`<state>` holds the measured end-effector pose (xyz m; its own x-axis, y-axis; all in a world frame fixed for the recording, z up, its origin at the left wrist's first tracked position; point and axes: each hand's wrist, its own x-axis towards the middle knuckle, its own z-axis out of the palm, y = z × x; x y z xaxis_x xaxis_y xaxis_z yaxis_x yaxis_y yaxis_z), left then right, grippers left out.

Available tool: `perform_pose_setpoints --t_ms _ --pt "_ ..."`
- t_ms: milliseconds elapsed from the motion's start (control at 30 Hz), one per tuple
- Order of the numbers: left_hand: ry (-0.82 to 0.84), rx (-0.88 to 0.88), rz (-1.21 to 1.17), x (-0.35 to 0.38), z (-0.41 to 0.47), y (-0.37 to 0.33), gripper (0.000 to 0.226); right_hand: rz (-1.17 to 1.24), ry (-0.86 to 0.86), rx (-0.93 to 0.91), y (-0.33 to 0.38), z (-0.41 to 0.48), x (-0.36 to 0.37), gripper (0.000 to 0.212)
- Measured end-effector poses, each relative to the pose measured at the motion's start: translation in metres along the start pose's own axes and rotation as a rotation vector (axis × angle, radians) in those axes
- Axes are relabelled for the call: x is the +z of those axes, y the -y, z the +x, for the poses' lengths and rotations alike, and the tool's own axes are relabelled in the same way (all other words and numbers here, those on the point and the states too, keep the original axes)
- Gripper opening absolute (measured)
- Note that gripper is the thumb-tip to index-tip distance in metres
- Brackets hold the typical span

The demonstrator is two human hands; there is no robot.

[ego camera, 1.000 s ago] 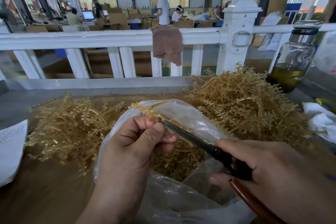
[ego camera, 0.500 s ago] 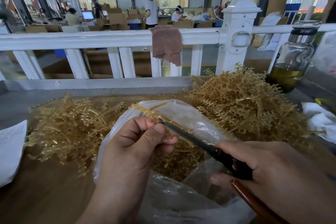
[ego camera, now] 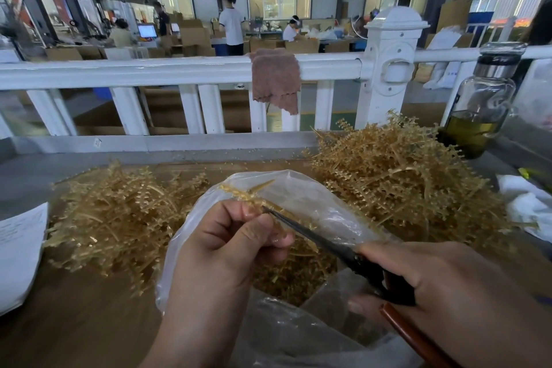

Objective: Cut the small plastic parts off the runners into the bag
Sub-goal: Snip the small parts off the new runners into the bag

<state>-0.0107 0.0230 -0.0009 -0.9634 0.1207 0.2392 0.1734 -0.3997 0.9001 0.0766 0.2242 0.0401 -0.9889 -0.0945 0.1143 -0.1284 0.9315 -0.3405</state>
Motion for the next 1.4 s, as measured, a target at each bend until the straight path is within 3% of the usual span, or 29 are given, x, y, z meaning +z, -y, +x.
perform_pose_setpoints --t_ms 567,1400 --pt "-0.025 0.156 0.076 0.001 -0.001 0.002 0.018 0.123 0.040 0.025 -0.001 0.001 0.002 0.073" --pt "-0.030 0.205 0.102 0.001 -0.002 0.002 0.012 0.090 -0.088 0.002 0.010 -0.005 0.005 0.050"
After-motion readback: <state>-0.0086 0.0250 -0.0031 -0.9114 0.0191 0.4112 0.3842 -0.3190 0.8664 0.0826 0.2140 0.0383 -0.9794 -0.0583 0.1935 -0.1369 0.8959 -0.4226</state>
